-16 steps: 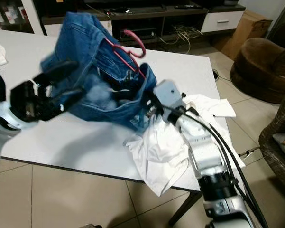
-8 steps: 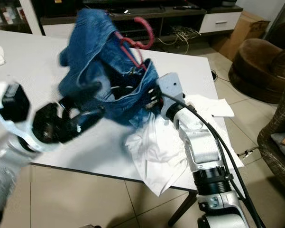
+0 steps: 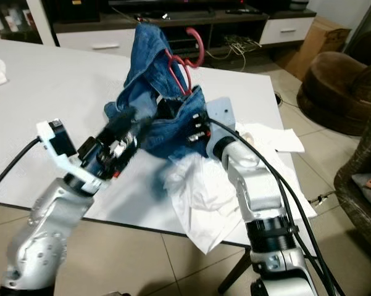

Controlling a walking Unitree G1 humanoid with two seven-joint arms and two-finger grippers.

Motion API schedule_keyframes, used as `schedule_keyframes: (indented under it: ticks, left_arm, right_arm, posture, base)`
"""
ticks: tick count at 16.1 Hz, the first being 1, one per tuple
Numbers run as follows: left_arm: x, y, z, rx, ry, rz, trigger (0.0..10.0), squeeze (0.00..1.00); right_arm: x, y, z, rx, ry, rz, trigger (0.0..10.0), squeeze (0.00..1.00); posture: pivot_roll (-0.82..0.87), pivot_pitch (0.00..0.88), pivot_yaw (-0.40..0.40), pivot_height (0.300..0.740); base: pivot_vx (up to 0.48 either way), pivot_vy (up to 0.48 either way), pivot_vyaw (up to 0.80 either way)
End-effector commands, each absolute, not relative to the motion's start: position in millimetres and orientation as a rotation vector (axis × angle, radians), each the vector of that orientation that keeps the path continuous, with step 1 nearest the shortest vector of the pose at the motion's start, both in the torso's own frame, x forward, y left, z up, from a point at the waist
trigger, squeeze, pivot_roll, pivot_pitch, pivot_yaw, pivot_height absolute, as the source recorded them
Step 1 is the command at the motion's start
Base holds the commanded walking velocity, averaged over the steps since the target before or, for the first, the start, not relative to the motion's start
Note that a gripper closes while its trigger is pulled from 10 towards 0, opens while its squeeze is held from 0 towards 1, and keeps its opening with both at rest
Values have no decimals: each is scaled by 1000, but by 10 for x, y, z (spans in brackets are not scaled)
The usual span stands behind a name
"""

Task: Hang hanger

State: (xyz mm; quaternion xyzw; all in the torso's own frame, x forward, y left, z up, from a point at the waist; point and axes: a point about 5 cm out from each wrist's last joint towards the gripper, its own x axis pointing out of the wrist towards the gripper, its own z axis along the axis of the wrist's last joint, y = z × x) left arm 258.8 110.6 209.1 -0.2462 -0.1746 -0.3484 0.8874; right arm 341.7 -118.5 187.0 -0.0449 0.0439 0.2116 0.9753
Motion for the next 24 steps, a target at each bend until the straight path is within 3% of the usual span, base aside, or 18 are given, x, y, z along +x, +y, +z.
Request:
schedule_keyframes:
  ticks: [1, 5, 9, 24]
  left_arm:
    - [2632, 1154, 2118, -520, -375, -657, 10000, 0]
    - [2648, 1122, 2057, -492, -373, -537, 10000, 0]
    - [2670, 1106, 2044, -469, -383, -481, 10000, 0]
    - [2677, 990, 2045, -403, -411, -526, 10000, 0]
  right_arm:
    - [3420, -1237, 1912, -76, 76, 400, 10000, 0]
    - [3468, -1379, 1821, -40, 127, 295, 10000, 0]
    - [3512, -1408, 1842, -31, 126, 253, 10000, 0]
    - [3506, -1375, 1965, -26, 74, 264, 10000, 0]
  posture:
    - [28, 71, -35, 740]
    - [29, 71, -27, 740]
    - [36, 69, -29, 740]
    - [37, 64, -23, 740]
  base:
    - [0, 0, 0]
    - [0, 0, 0]
    - [0, 0, 762]
    - [0, 0, 794]
